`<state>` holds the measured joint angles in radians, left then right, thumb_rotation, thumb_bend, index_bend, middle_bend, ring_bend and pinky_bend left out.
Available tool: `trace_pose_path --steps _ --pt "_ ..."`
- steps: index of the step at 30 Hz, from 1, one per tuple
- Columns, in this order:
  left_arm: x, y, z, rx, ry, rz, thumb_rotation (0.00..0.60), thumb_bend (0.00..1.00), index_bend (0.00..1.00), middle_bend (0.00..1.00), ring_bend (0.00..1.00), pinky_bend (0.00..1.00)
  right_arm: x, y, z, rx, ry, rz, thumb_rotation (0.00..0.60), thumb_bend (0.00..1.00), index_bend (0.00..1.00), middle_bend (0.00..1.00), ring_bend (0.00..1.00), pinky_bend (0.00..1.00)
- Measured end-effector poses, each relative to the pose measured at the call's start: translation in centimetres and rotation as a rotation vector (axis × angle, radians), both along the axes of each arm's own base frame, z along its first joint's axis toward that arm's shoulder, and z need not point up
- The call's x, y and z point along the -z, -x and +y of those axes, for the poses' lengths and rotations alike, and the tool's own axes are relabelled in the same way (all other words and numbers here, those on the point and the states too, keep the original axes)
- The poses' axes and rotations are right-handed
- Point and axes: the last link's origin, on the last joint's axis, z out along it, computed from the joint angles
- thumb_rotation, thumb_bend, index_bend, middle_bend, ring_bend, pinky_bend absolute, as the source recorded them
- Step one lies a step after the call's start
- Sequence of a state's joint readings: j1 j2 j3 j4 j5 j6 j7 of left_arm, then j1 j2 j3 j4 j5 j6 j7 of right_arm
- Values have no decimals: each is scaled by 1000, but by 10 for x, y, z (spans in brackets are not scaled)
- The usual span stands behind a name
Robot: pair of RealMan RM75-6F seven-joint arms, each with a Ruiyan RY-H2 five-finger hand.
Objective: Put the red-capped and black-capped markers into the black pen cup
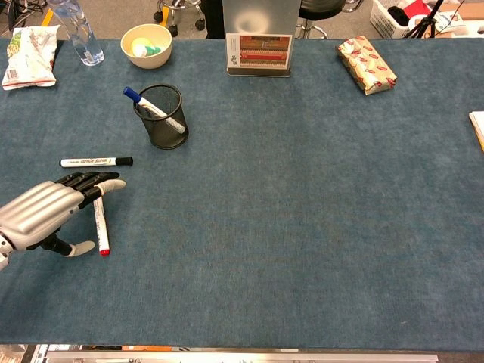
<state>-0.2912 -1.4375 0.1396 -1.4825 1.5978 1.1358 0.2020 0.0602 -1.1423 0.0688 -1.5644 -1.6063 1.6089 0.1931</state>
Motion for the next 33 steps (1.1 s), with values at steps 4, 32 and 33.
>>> trace_pose_path --steps 4,32,33 --pt "6 -4 1 10 17 -6 600 225 4 0 0 93 -1 0 0 0 0 -1 600 0 239 265 171 411" --pt "23 -39 24 106 20 -50 600 225 6 0 0 93 0 0 0 3 -10 1 600 0 239 265 171 411" --pt "23 -39 24 105 21 -49 600 225 6 0 0 93 1 0 0 3 -11 2 600 0 239 265 171 411"
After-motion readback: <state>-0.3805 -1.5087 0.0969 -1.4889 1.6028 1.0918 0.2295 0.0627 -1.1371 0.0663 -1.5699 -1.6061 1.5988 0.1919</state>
